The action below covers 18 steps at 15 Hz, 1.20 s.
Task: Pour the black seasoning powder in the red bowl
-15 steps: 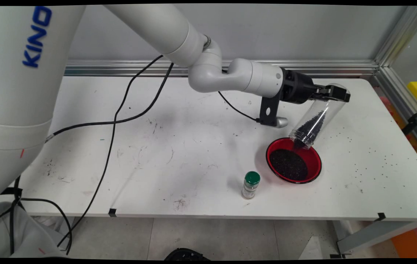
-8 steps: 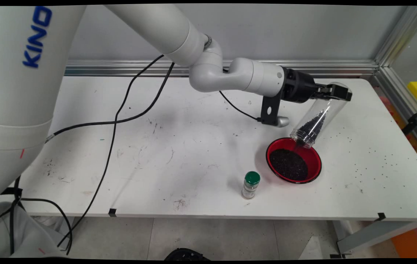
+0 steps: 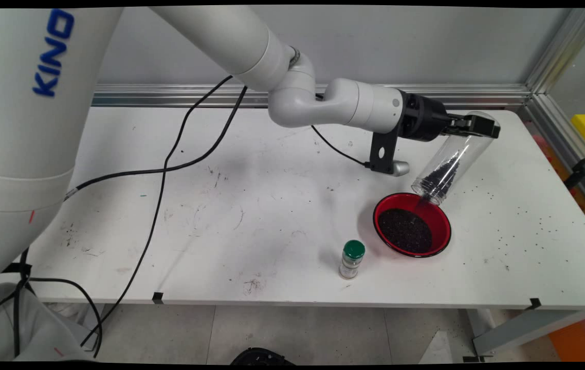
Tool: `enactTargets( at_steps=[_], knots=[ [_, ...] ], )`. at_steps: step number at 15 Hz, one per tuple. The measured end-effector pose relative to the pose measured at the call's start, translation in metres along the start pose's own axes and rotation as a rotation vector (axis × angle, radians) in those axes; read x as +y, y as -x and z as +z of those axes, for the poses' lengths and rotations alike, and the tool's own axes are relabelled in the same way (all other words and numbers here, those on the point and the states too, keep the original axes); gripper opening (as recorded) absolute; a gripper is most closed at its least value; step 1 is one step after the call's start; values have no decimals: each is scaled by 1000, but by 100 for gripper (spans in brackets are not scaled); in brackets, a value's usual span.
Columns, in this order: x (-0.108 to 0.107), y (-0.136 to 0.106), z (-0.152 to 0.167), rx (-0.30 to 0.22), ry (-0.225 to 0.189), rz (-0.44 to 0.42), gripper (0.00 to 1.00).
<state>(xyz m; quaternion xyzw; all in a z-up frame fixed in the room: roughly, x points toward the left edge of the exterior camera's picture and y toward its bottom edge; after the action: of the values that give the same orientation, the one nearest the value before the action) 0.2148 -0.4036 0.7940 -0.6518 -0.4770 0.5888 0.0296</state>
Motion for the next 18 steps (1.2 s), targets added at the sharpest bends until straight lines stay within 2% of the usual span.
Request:
enactTargets(
  at_steps=[18],
  knots=[
    [-9, 6, 4, -13, -53, 67, 0]
  ],
)
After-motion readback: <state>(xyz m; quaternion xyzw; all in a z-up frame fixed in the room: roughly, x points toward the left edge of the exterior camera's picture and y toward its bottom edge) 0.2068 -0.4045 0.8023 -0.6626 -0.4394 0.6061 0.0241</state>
